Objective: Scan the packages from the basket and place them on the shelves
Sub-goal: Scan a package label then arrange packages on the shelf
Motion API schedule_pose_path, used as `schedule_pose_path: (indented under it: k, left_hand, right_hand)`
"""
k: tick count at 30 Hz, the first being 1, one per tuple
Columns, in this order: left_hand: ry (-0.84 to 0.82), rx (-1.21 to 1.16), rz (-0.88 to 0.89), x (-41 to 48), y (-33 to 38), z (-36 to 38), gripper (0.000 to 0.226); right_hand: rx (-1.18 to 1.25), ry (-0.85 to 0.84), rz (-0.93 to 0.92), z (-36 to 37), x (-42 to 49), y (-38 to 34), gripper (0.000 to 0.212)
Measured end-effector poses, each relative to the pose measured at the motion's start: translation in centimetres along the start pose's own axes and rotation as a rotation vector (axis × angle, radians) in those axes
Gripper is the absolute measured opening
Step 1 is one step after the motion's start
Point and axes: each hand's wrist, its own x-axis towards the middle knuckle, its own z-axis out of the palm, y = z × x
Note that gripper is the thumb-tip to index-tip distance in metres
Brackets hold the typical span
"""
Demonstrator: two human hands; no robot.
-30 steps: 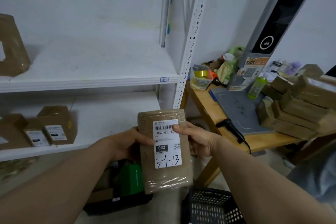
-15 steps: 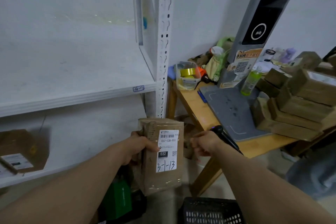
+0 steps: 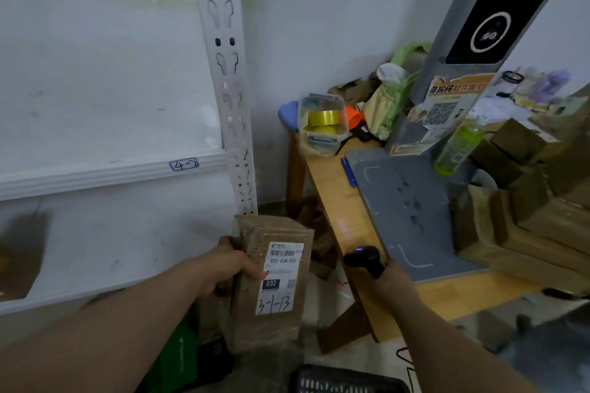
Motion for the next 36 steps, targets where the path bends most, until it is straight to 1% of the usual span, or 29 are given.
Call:
schedule_pose_path:
  k: [3,5,7,8,9,14,16,17,19,21,23,26,28,30,36]
  left_hand:
    - [0.032,-0.016,-0.029,1.1,0.2,0.1,0.085]
    - [0.044,-0.041,-0.048,1.6,0.2,-0.1,0.081]
    - [0.058,-0.069,-0.056,1.9,0.2,-0.3,0.081]
    - [0.072,-0.084,-0.061,2.0,0.2,-0.4,0.084]
    - [0.087,-0.099,-0.059,2.0,0.2,-0.6,0.088]
    - [0.173,-0.186,-0.052,2.0,-0.7,-2.0,0.093]
    - [0.21,-0.209,-0.058,1.6,-1.3,-2.7,0.091]
    - [0.227,-0.215,-0.058,1.6,-1.7,-3.0,0.092]
    - [0.254,-0.232,-0.058,1.4,-2.4,-3.4,0.098]
    - [0.268,-0.276,-0.049,1.2,-3.1,-3.6,0.101]
    - [0.268,-0.345,-0.044,1.2,-3.7,-3.8,0.097]
    - [0.271,-0.402,-0.053,1.1,-4.4,-4.1,0.091]
    - [0.269,-0.419,-0.055,1.1,-4.8,-4.2,0.093]
    - [0.274,-0.427,-0.058,1.0,-5.1,-4.5,0.089]
    - [0.265,-0.431,-0.066,1.1,-5.4,-5.0,0.085]
  right_hand:
    - [-0.049,-0.032,-0.015,0.8,2.8,1.1,0.041]
    - [-0.089,-0.083,-0.049,0.5,2.5,0.5,0.036]
    - [-0.09,-0.189,-0.087,-0.5,1.2,-0.9,0.024]
    - [-0.056,-0.262,-0.098,-1.0,0.5,-1.5,0.016]
    - [0.0,-0.334,-0.107,-1.5,-0.5,-2.3,0.014]
    - [0.479,-0.642,-0.125,-3.1,-4.1,-5.4,0.046]
    - [0.539,-0.695,-0.151,-3.2,-5.5,-7.1,0.058]
    - [0.542,-0.699,-0.174,-3.1,-6.2,-8.1,0.059]
    - [0.517,-0.676,-0.216,-2.9,-7.9,-10.1,0.048]
    - [0.496,-0.695,-0.262,-2.7,-9.4,-11.7,0.038]
    - [0.481,-0.728,-0.309,-2.5,-10.6,-12.9,0.035]
    - [0.463,-0.717,-0.336,-2.0,-12.0,-14.0,0.028]
    - [0.503,-0.725,-0.345,-1.7,-12.5,-14.4,0.026]
    - [0.536,-0.724,-0.348,-1.4,-12.6,-14.6,0.027]
    - [0.542,-0.714,-0.353,-0.8,-12.8,-14.7,0.027]
